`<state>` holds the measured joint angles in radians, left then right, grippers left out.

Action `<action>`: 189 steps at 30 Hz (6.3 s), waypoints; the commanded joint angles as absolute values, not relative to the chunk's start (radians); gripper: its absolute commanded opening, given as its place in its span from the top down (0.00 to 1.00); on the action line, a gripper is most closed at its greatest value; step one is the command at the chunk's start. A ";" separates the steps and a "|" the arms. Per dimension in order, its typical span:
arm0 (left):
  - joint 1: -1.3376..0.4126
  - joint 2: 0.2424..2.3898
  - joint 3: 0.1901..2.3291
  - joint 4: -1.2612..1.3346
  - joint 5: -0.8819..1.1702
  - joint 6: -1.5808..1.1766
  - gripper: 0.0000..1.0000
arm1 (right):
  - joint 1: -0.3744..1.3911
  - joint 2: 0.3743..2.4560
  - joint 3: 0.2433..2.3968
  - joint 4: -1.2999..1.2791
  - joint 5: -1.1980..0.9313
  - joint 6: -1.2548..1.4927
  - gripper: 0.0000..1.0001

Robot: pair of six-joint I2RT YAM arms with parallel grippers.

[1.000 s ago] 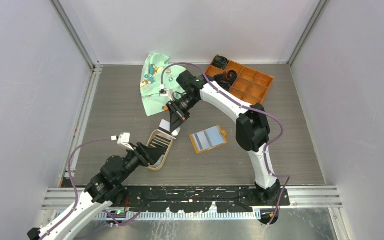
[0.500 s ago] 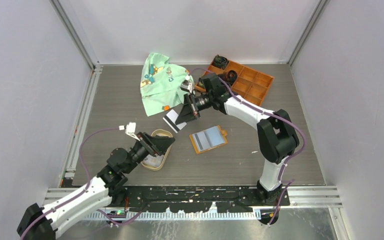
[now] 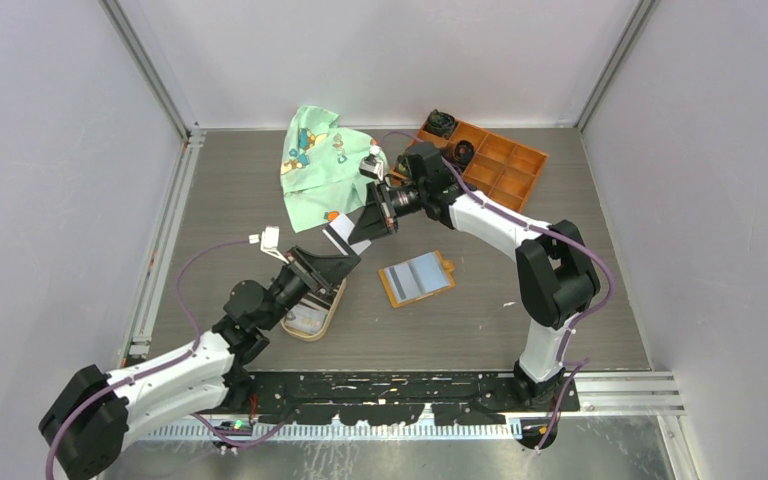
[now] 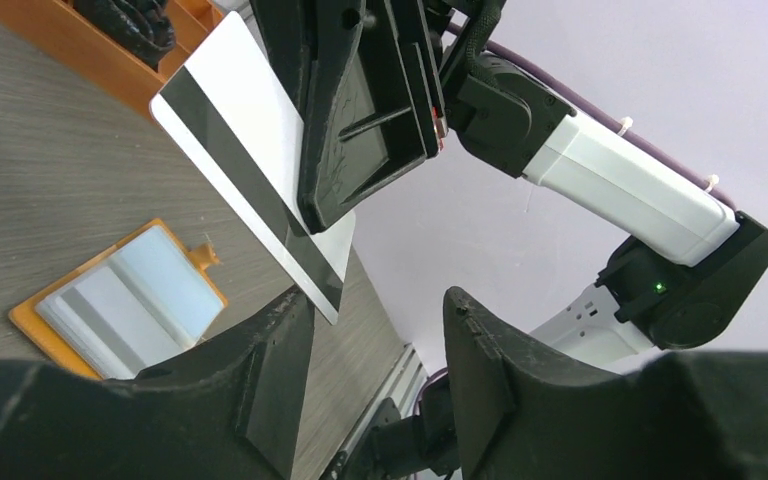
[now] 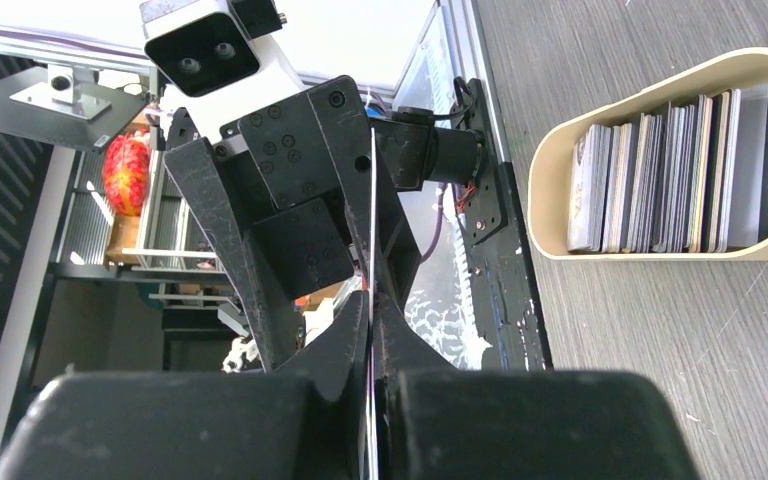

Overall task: Put the credit cards into the card holder
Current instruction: Insert the credit card into the card holder.

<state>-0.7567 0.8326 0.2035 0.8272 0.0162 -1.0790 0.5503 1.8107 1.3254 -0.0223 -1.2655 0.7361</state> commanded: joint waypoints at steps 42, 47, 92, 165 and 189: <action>-0.664 1.458 0.442 1.368 0.611 -1.137 1.00 | 0.382 1.598 1.355 -0.583 -1.186 -0.060 0.70; -0.653 1.468 0.443 1.344 0.604 -1.137 0.95 | 0.346 1.592 1.369 -0.595 -1.196 -0.052 0.95; -0.830 1.591 0.754 0.132 0.037 -0.895 0.51 | 0.234 1.830 1.076 -0.393 -0.848 0.066 0.98; -0.828 1.805 0.977 -0.107 0.051 -0.815 0.68 | 0.241 1.980 1.136 -0.506 -0.768 0.184 0.97; -0.828 1.782 0.978 -0.089 0.055 -0.828 0.66 | 0.290 2.005 1.150 -0.490 -0.784 0.186 0.89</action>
